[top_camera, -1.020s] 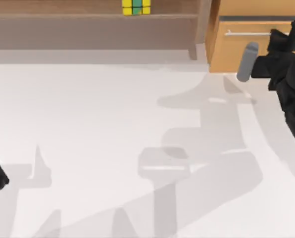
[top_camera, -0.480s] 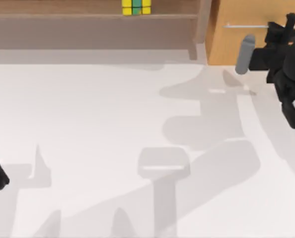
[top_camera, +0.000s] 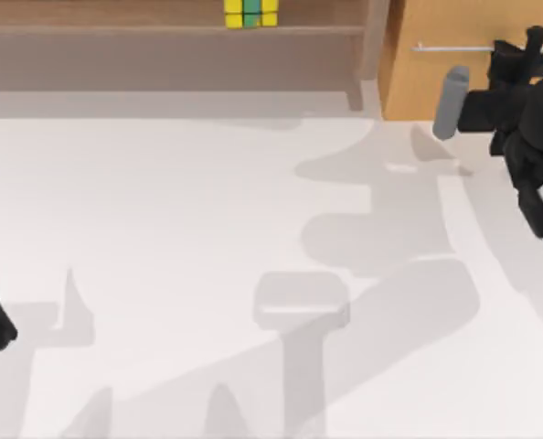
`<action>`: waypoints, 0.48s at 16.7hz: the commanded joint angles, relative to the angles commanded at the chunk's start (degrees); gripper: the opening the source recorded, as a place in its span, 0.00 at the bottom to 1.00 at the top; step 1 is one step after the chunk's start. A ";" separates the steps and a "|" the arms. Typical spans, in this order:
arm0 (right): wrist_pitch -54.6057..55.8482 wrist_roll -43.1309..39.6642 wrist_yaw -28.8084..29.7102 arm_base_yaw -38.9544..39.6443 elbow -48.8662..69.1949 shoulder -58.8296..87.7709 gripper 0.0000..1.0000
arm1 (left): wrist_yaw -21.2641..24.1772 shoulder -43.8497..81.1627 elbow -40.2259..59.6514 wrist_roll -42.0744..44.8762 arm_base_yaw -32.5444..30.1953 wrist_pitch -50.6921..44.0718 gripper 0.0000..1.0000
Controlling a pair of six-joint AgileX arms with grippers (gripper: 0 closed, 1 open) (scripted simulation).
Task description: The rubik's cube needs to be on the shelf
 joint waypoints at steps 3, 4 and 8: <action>0.00 0.00 0.00 0.00 0.00 0.00 0.68 | 0.00 0.00 0.00 0.00 0.00 0.00 1.00; 0.00 0.00 0.00 0.00 0.00 0.00 0.75 | 0.00 0.00 0.00 0.00 0.00 0.00 1.00; 0.00 0.00 0.00 0.00 0.00 0.00 1.00 | 0.00 0.00 0.00 0.00 0.00 0.00 1.00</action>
